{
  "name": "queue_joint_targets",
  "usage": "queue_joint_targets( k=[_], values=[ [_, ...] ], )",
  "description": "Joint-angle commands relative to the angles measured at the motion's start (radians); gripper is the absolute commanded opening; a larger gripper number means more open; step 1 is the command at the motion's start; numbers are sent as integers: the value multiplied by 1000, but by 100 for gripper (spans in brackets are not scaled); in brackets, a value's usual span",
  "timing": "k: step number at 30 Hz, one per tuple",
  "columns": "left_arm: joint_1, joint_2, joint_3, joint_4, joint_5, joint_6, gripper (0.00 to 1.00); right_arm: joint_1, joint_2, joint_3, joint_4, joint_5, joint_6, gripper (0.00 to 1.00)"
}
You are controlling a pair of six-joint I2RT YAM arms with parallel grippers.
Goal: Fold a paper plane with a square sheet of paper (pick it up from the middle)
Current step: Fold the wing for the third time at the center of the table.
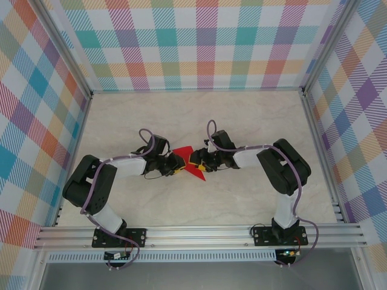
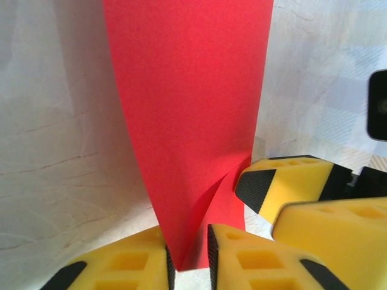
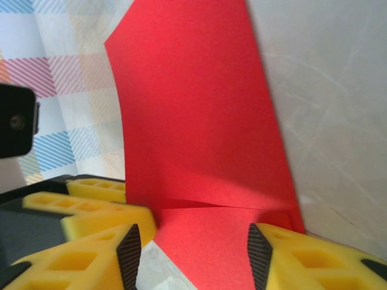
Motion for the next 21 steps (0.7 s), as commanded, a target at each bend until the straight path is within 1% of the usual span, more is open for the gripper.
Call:
queue_joint_targets(
  k=[1, 5, 7, 11, 13, 15, 18, 21],
  values=[
    [-14, 20, 25, 9, 10, 5, 19, -17, 6, -44, -65, 105, -84, 56],
    [-16, 24, 33, -5, -1, 5, 9, -16, -47, -46, -60, 123, -153, 63],
    [-18, 22, 34, -11, -9, 4, 6, -17, -100, -56, -65, 154, -202, 70],
    [-20, 11, 36, -24, -13, -9, 5, -15, -212, -100, -77, 232, -321, 86],
    [-22, 1, 40, -28, -16, -20, 5, -11, -256, -119, -96, 289, -396, 92],
    [-25, -10, 44, -35, -17, -31, 5, 2, -294, -144, -96, 336, -471, 95],
    [-29, -24, 57, -52, -20, -48, 5, 46, -350, -200, -40, 445, -581, 93],
    [-31, -29, 71, -70, -20, -63, 5, 89, -371, -221, 1, 479, -686, 91]
  ],
)
